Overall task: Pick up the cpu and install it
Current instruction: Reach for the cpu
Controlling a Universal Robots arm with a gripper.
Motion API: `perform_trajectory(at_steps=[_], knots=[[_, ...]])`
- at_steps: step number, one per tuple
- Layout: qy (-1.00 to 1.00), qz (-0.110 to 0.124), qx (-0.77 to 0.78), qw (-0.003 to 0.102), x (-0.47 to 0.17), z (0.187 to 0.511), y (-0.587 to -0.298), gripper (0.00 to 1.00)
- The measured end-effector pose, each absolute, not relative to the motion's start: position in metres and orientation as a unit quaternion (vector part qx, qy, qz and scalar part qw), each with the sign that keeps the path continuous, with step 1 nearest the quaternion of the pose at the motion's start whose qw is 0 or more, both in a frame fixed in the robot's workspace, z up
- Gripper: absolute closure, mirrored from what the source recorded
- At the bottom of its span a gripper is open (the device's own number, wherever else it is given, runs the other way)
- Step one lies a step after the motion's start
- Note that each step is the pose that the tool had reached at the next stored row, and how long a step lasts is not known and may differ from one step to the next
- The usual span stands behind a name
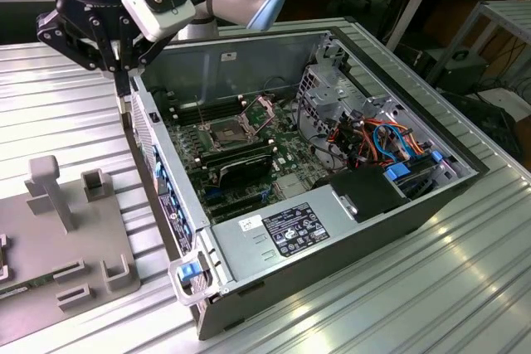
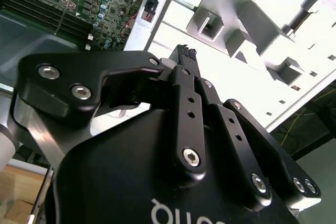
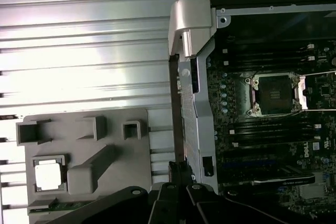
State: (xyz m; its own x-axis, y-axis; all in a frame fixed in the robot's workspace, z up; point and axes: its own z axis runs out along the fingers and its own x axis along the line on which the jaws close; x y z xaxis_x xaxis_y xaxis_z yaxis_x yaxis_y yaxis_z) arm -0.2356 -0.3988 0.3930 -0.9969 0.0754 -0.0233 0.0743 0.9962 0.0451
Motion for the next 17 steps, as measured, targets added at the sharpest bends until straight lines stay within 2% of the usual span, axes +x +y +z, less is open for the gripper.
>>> perform_trajectory(at_steps=[17], knots=[[0.999, 0.022, 0.037, 0.012, -0.254, 0.393, -0.399, 0.89]])
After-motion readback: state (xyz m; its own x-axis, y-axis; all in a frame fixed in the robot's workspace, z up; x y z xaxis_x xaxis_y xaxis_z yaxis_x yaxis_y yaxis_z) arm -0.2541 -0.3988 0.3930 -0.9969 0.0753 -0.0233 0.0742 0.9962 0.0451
